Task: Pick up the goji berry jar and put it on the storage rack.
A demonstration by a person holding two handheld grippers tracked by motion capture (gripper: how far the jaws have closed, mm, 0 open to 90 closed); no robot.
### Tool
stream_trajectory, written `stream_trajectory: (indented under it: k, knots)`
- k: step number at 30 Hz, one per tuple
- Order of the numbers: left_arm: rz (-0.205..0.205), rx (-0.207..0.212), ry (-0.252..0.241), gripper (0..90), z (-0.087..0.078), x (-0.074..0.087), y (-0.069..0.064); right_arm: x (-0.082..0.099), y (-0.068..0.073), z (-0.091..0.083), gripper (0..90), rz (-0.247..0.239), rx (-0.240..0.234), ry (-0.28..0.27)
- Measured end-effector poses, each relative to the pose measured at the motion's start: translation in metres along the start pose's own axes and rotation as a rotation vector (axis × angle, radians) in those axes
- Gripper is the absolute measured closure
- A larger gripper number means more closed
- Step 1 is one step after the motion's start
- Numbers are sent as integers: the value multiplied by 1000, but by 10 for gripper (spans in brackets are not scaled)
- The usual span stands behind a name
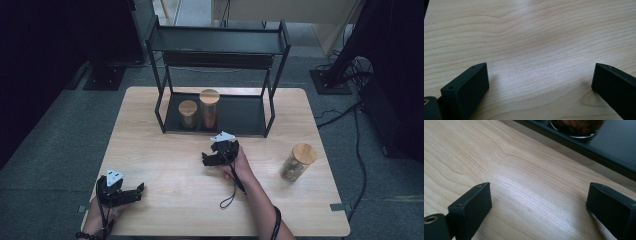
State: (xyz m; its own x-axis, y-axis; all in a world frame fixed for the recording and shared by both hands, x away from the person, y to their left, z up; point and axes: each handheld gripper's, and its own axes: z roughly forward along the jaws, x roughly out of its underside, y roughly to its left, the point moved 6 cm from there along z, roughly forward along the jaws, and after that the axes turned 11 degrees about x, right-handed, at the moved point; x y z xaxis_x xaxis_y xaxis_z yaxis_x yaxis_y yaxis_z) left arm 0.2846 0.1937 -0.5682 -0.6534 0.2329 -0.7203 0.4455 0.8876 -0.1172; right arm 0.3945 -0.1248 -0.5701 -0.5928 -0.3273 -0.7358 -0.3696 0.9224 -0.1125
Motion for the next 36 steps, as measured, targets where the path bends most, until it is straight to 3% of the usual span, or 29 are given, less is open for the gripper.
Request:
stream_trajectory:
  k: [36]
  knots:
    - [2, 0, 2, 12, 0, 0, 0, 28, 11, -32, 48, -29, -21, -2]
